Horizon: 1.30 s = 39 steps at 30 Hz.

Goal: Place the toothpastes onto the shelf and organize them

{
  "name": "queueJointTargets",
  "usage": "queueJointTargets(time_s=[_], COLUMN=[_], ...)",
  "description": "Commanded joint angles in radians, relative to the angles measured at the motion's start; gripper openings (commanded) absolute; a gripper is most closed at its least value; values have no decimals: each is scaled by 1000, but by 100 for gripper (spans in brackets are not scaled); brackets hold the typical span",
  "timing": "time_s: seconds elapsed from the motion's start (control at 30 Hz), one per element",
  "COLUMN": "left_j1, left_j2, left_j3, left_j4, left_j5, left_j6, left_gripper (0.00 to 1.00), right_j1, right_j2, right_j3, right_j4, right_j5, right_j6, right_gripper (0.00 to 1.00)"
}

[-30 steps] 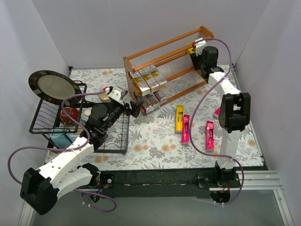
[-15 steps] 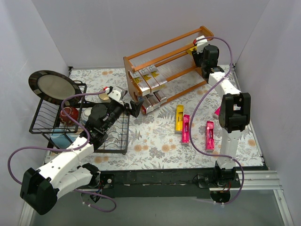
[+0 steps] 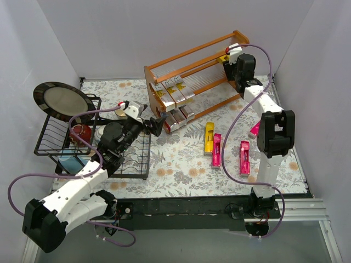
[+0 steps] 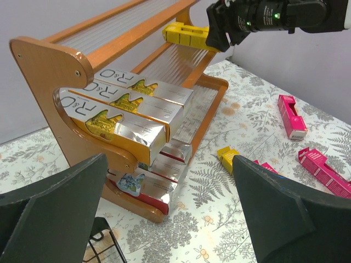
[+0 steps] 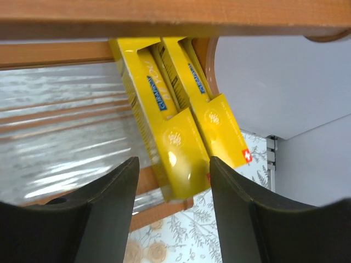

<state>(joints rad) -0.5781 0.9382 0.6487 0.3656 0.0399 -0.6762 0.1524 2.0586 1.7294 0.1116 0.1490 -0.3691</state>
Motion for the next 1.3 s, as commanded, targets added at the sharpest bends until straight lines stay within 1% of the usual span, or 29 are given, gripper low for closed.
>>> queueJointTargets(time_s=[0.0, 0.13, 0.17, 0.27, 0.37, 0.4, 0.47, 0.5, 0.53, 0.6, 0.63, 0.73, 0.77, 0.83, 0.87, 0.97, 1.1, 1.2, 1.27], left_j1=[-3, -3, -3, -3, -3, -3, -3, -3, -3, -3, -3, -3, -3, -2, -3, -2, -2, -2, -2], left_j2=[-64, -94, -102, -136, -162, -168, -182, -188, -191, -200, -203, -213, -214, -216, -217, -219, -217, -214, -214], left_j3=[3, 6, 6, 9, 11, 12, 15, 14, 14, 15, 19, 17, 19, 20, 22, 19, 20, 19, 19], left_j4=[1, 3, 4, 7, 7, 7, 9, 7, 12, 12, 12, 18, 16, 16, 15, 12, 13, 13, 13], left_j5=[-11, -5, -3, 5, 6, 9, 14, 18, 23, 26, 28, 44, 54, 55, 54, 51, 51, 51, 52], left_j6=[14, 3, -2, -11, -23, -26, -37, -40, -45, -55, -59, -74, -79, -79, -79, -79, -79, -79, -79], left_gripper=[98, 98, 98, 98, 98, 98, 98, 98, 98, 98, 98, 98, 98, 98, 98, 98, 98, 98, 98], right_j1=[24, 48, 61, 100, 153, 165, 205, 219, 232, 278, 295, 375, 416, 458, 498, 544, 549, 549, 547], right_j2=[-164, -297, -319, -414, -508, -532, -606, -630, -684, -763, -788, -882, -902, -951, -963, -997, -1020, -1020, -1017], right_j3=[-60, -140, -174, -234, -329, -390, -456, -490, -567, -641, -716, -813, -871, -921, -971, -1034, -1135, -1156, -1169], right_j4=[-29, -91, -143, -210, -303, -344, -383, -397, -417, -423, -434, -454, -460, -467, -471, -483, -495, -500, -494], right_j5=[-38, -58, -63, -78, -98, -107, -141, -187, -234, -291, -337, -399, -416, -445, -448, -430, -381, -310, -234], right_j6=[84, 151, 169, 242, 324, 355, 433, 456, 507, 547, 570, 644, 680, 717, 736, 795, 854, 865, 875], right_gripper=[63, 66, 66, 69, 71, 71, 72, 73, 73, 73, 73, 74, 74, 74, 74, 75, 76, 77, 78])
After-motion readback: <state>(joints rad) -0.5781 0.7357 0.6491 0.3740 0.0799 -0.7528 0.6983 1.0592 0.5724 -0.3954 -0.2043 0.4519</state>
